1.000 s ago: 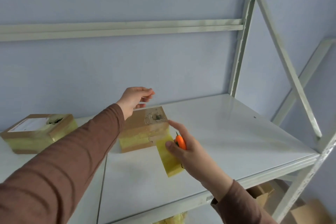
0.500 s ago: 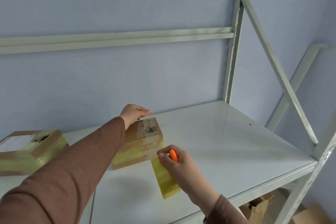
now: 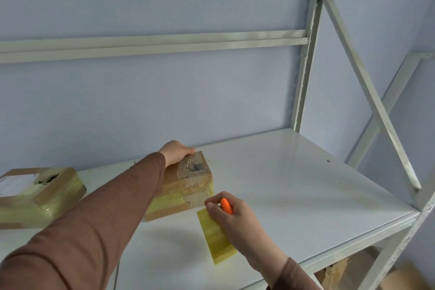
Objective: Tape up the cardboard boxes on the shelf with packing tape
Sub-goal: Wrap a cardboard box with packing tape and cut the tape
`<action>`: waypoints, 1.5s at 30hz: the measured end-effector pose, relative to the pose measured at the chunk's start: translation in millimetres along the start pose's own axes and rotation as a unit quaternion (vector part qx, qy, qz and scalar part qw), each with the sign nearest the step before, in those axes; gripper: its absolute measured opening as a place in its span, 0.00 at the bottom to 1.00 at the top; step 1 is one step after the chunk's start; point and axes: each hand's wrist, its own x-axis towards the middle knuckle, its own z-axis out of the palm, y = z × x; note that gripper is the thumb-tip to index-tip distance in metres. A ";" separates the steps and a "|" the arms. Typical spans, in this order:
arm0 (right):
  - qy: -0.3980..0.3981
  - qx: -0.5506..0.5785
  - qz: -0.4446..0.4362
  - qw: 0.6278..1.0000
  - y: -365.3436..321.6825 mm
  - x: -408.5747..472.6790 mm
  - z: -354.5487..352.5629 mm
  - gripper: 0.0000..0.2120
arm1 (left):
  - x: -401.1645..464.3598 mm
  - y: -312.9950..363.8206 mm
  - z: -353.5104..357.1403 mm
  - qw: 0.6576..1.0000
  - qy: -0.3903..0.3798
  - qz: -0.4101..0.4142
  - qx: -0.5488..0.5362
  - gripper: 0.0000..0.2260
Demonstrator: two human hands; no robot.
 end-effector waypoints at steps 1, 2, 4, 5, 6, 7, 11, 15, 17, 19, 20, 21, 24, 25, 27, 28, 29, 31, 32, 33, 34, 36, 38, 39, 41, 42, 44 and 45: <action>-0.002 0.007 0.001 1.000 0.5 0.0 0.5 0.05 | -0.9 1.1 1.0 0.999 -0.006 -0.009 0.044 0.22; -0.004 0.014 0.003 1.000 1.1 -0.3 1.4 0.05 | -2.3 1.6 1.7 0.996 -0.012 -0.013 0.082 0.23; -0.006 0.018 0.004 1.000 2.2 -0.9 2.1 0.05 | -2.7 1.7 3.1 0.994 0.008 -0.007 0.112 0.20; -0.005 0.019 0.003 1.000 2.3 -1.2 2.1 0.05 | -2.9 0.8 3.3 0.994 0.036 -0.002 0.103 0.20; -0.005 0.022 0.001 1.000 2.1 -1.5 2.0 0.05 | -5.0 -0.7 3.4 0.994 0.078 0.006 0.076 0.22; -0.006 0.025 0.000 1.000 1.9 -1.8 2.0 0.05 | -7.8 -3.0 3.5 0.991 0.129 0.023 0.035 0.22; -0.007 0.031 -0.007 0.999 0.6 -3.0 2.3 0.05 | -26.1 -5.4 1.6 0.941 0.302 0.147 -0.050 0.07; -0.012 0.036 -0.006 0.999 1.8 -4.6 4.9 0.05 | -33.0 1.4 8.6 0.953 0.206 0.202 0.089 0.15; -0.012 0.034 -0.003 0.999 2.8 -4.5 5.0 0.05 | -28.9 3.4 12.6 0.958 0.152 0.178 0.165 0.21; -0.010 0.032 -0.003 0.999 4.0 -3.4 3.4 0.05 | -24.7 5.8 11.3 0.971 0.122 0.130 0.158 0.25; -0.011 0.029 -0.002 1.000 4.9 -3.2 2.8 0.05 | -24.0 6.3 10.6 0.978 0.104 0.103 0.150 0.26; -0.012 0.028 -0.001 1.000 5.5 -2.8 2.1 0.05 | -24.4 7.4 10.0 0.981 0.090 0.084 0.152 0.27; -0.016 0.026 0.001 1.000 8.8 -1.5 2.6 0.05 | -29.4 9.2 13.2 0.971 0.111 0.080 0.196 0.26; -0.019 0.027 0.002 0.999 9.8 -1.3 3.2 0.05 | -33.0 8.5 13.9 0.962 0.158 0.104 0.195 0.24; -0.024 0.033 0.001 0.999 11.2 0.1 3.1 0.05 | -42.7 8.7 8.1 0.950 0.232 0.178 0.105 0.20; -0.027 0.034 0.001 0.999 11.8 0.9 2.6 0.05 | -48.8 8.2 0.4 0.955 0.208 0.210 0.036 0.20; -0.029 0.034 0.002 0.999 11.7 2.4 1.5 0.05 | -54.4 7.3 -8.9 0.963 0.142 0.229 -0.008 0.23; -0.037 0.040 0.005 0.998 11.3 3.6 0.1 0.05 | -68.8 -2.2 -25.8 0.971 -0.033 0.225 0.072 0.34; -0.042 0.045 0.008 0.998 11.0 4.5 -1.1 0.05 | -74.6 -8.3 -31.8 0.958 -0.097 0.211 0.166 0.40; -0.048 0.051 0.012 0.998 10.9 5.3 -1.9 0.05 | -79.9 -14.4 -35.6 0.936 -0.138 0.199 0.257 0.44; -0.054 0.057 0.018 0.997 11.2 6.0 -2.1 0.05 | -84.4 -18.7 -36.0 0.916 -0.155 0.187 0.318 0.46; -0.069 0.064 0.034 0.995 11.5 7.7 -3.2 0.07 | -86.6 -19.0 -30.2 0.910 -0.146 0.174 0.346 0.44; -0.068 0.070 0.032 0.995 7.7 9.0 -3.9 0.08 | -88.2 -12.9 -28.9 0.928 -0.143 0.162 0.302 0.40; -0.060 0.080 0.023 0.995 2.8 9.9 -5.6 0.09 | -87.5 -9.5 -32.9 0.944 -0.168 0.145 0.244 0.38; -0.056 0.127 0.001 0.990 -11.8 14.8 -11.8 0.13 | -85.9 -5.0 -46.2 0.960 -0.261 0.079 0.069 0.33; -0.064 0.149 -0.009 0.987 -20.9 18.6 -16.0 0.15 | -85.9 -4.1 -52.4 0.952 -0.301 0.049 0.011 0.30; -0.082 0.145 -0.027 0.986 -40.4 26.5 -21.3 0.15 | -87.6 -4.8 -61.1 0.944 -0.330 0.021 -0.019 0.24; -0.086 0.131 -0.037 0.987 -48.1 30.6 -21.6 0.11 | -87.7 -6.7 -63.9 0.946 -0.322 0.011 -0.023 0.22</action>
